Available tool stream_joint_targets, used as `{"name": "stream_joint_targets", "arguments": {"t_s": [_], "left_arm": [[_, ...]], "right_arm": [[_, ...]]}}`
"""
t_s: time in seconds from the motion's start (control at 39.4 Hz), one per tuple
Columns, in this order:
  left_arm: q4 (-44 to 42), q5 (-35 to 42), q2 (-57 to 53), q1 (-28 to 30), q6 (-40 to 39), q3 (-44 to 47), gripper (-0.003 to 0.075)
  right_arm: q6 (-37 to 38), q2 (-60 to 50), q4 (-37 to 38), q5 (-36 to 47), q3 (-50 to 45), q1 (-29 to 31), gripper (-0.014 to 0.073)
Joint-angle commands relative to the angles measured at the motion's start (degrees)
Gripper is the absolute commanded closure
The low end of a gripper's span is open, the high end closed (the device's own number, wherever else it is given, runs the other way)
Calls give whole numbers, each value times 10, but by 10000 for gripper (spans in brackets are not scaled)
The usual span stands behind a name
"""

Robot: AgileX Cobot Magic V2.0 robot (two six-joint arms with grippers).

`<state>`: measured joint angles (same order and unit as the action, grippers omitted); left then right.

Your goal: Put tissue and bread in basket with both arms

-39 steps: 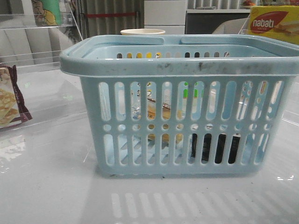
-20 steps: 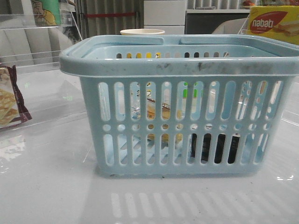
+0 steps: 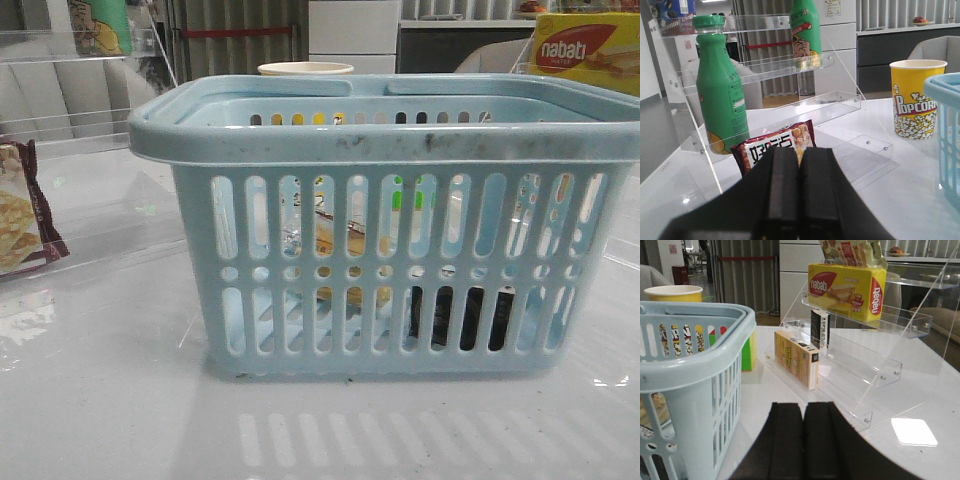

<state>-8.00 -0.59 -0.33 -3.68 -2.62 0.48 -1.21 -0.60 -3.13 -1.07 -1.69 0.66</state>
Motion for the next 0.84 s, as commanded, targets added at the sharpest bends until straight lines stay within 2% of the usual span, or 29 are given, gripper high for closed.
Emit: {"name": "stream_joint_targets", "arguments": {"t_s": [0.0,0.81], "left_arm": [[6,49,-10,-4,-1,-1,629],[6,49,-10,-4,-1,-1,629]], "right_arm": [[-2,-11,-2,65,0,2,537],[-2,-10,-2,76,0,2,537]]}}
